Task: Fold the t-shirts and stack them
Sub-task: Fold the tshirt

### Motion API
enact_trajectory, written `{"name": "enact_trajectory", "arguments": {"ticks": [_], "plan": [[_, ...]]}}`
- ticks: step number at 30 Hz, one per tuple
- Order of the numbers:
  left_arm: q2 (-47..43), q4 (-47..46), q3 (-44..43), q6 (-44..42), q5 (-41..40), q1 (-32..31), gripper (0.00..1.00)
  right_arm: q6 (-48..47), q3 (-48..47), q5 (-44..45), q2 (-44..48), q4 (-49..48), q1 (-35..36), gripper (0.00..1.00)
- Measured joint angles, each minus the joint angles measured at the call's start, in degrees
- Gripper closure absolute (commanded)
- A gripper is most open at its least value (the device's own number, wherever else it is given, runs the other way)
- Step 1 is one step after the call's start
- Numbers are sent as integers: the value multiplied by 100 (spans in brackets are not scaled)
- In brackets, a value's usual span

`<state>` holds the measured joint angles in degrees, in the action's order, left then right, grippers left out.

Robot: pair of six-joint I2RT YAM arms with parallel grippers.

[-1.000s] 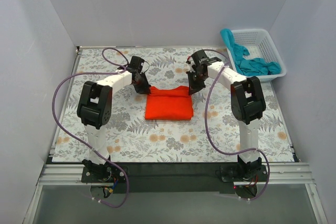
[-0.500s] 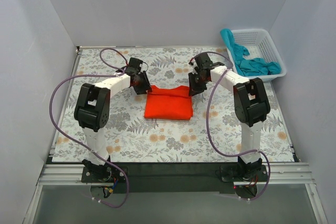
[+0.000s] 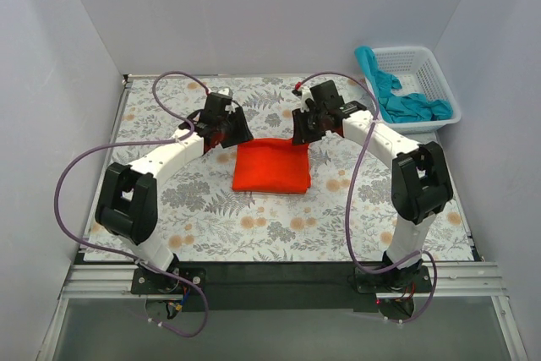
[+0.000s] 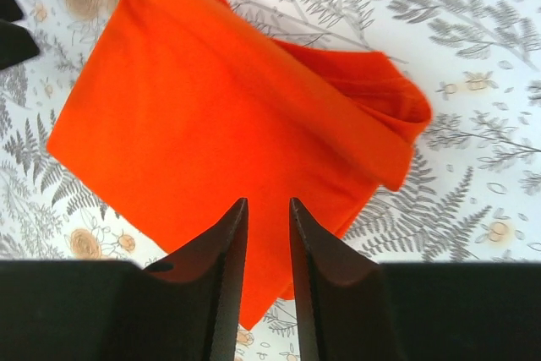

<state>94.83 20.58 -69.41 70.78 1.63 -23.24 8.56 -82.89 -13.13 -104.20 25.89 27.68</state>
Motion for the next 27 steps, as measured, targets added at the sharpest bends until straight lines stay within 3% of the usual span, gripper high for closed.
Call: {"name": "enact_trajectory", "arguments": {"ticks": [5,13,21,27], "plan": [[435,-184,162,-33,216,-111,67,-162,85,-297,-249,-98,44,71],[2017,-256,-782,37,284,79,64,-221,-343,-553,-1329,-286,-313,72],[2216,-345,-1130,151,426,295,40,37,-560,-758,-1604,-415,-782,64],[1266,-254,-291,249,529,299,22,192,37,-748,-688,-599,-789,53]]}}
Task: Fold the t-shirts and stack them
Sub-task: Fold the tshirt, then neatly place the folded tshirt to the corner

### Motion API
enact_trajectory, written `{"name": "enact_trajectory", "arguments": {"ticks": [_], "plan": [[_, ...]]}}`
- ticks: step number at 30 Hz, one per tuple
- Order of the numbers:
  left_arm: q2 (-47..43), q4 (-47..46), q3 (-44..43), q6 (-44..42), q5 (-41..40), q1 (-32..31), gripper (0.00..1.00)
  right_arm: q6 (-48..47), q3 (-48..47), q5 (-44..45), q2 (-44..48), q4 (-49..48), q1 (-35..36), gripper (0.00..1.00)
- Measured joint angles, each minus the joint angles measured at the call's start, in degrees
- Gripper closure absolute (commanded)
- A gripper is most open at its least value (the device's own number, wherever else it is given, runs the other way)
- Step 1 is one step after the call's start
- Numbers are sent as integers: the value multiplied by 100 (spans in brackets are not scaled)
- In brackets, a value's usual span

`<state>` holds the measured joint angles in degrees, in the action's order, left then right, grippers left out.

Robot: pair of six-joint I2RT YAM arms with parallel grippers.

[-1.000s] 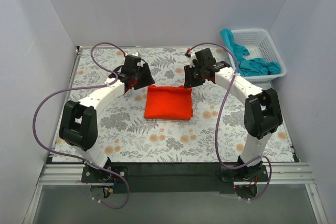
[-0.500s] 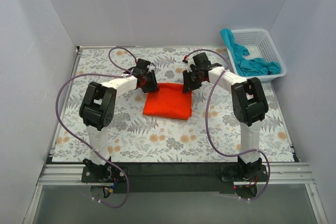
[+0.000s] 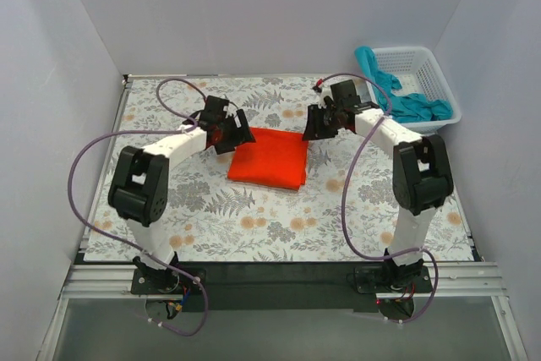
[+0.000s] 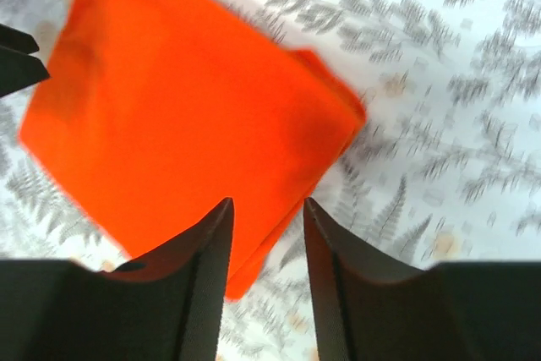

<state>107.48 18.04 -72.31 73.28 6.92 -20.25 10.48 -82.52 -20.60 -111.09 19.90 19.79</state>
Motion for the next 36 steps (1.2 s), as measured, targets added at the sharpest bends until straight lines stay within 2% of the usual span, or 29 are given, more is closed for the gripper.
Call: {"name": "enact_trajectory", "arguments": {"ticks": [4,9,12,16,23,26,31,36], "plan": [[-1346,76,778,116,15,7,13,140,955,20,1115,-87,4,43],[-3008,52,1674,151,-201,4,7,251,2271,258,2717,-164,9,30],[-3860,87,2223,140,-575,7,5,315,2927,560,3689,-151,9,23],[-4614,168,2883,87,-1095,7,5,367,3558,1001,4962,-66,4,19],[-4922,354,3364,85,-1530,17,5,435,4251,1469,6314,26,4,19],[-4920,363,3432,85,-1624,17,4,487,4610,1574,6666,105,2,15],[-4920,310,3434,85,-1696,17,4,638,4953,1755,7147,273,2,12],[-4920,289,3434,85,-1707,17,4,721,4964,1867,7246,264,2,12]]}}
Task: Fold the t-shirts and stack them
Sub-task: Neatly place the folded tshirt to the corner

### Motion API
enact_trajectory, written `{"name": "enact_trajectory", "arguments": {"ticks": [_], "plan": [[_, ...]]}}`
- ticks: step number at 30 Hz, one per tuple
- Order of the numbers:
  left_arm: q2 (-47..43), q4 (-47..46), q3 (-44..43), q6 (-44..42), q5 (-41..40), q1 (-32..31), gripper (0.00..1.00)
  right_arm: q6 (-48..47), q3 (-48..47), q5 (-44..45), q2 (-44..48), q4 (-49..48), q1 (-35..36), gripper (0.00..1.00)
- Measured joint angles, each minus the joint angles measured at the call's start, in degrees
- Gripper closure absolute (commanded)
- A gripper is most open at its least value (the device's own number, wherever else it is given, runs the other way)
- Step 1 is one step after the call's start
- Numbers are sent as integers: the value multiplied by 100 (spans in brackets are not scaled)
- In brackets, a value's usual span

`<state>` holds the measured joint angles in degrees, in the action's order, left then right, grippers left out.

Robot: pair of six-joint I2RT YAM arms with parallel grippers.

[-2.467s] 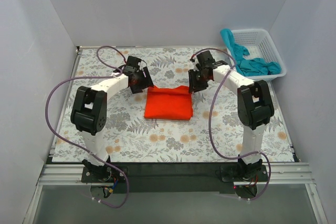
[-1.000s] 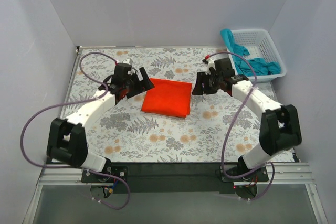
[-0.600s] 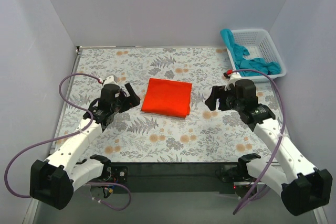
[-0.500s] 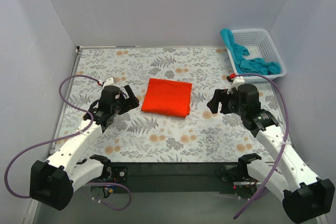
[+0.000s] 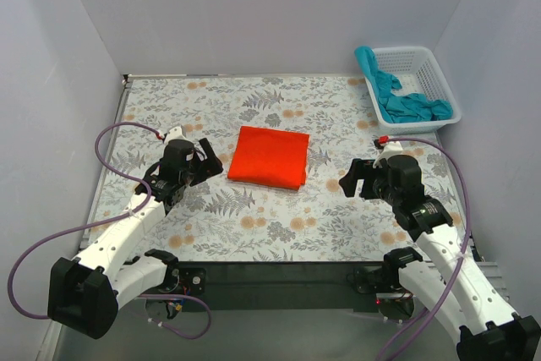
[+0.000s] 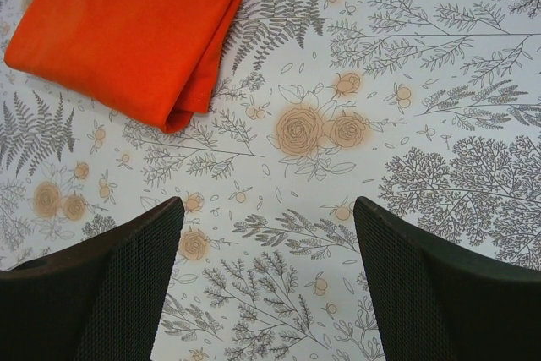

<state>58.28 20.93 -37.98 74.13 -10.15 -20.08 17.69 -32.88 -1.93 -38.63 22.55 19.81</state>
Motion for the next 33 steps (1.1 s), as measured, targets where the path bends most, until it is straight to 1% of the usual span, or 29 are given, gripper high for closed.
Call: {"name": "enact_trajectory", "arguments": {"ticks": [33], "plan": [[48,-44,0,2,-107,4,4,85,184,28,20,-2,0,11]]}}
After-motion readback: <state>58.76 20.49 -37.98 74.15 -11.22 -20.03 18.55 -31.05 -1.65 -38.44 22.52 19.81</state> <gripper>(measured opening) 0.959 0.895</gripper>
